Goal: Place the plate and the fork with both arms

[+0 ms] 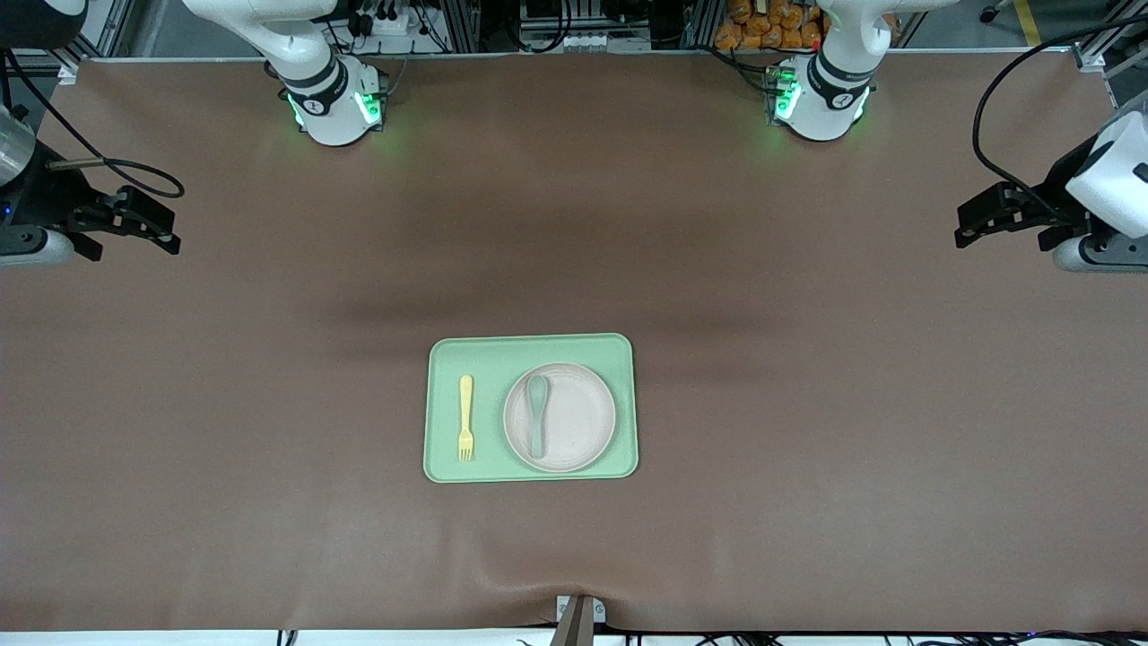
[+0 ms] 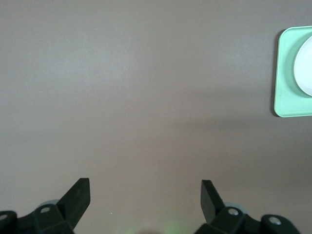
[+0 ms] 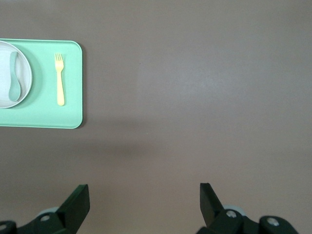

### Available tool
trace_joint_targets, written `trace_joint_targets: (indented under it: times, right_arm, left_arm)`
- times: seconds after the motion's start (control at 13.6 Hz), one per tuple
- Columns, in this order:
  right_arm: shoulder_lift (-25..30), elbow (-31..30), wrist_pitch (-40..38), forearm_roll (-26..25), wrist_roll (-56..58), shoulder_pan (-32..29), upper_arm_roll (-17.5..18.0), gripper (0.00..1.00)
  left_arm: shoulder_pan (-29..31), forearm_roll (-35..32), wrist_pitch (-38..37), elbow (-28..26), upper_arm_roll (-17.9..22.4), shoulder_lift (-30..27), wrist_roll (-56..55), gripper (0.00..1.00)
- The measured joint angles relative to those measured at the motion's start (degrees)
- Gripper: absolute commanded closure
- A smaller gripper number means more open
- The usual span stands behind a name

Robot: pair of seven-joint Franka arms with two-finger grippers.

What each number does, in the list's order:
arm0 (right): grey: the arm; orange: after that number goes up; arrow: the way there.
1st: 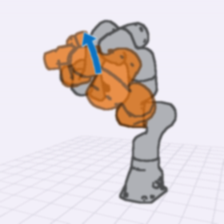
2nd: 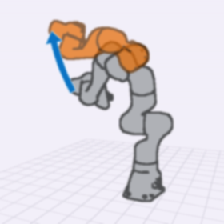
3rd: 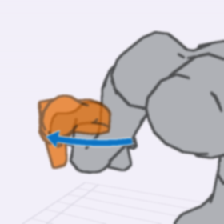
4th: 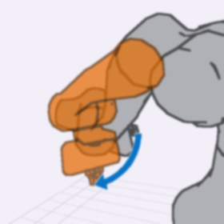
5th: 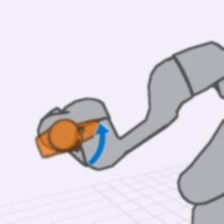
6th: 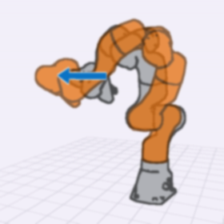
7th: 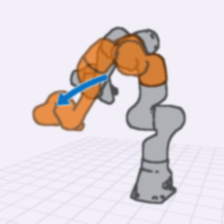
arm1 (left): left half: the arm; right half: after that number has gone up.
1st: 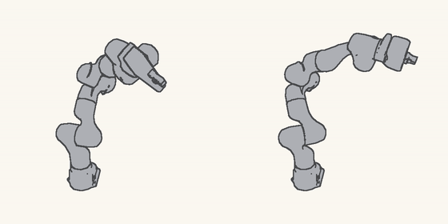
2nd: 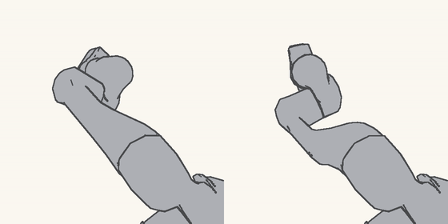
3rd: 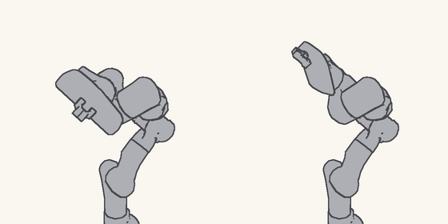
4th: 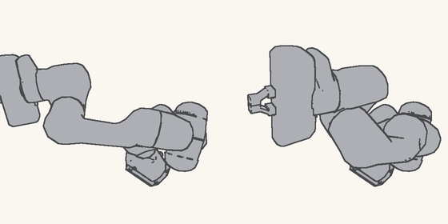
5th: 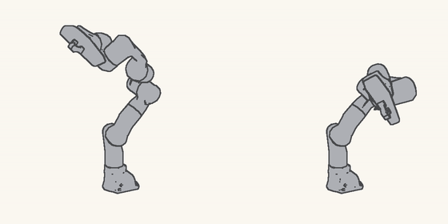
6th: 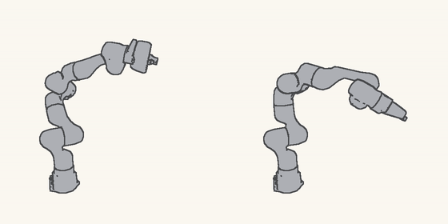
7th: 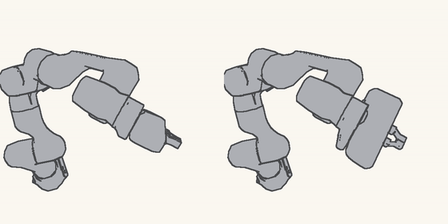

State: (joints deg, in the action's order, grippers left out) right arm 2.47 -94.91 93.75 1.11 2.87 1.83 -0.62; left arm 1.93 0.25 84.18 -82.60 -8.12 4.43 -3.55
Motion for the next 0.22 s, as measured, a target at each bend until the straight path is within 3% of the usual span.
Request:
trace_joint_targets:
  times: [0.22]
  right_arm:
    - [0.0, 0.0, -0.1, 0.0, 0.0, 0.0, 0.1, 0.00]
  left_arm:
    - [-0.1, 0.0, 0.0, 0.0, -0.5, 0.0, -0.1, 0.00]
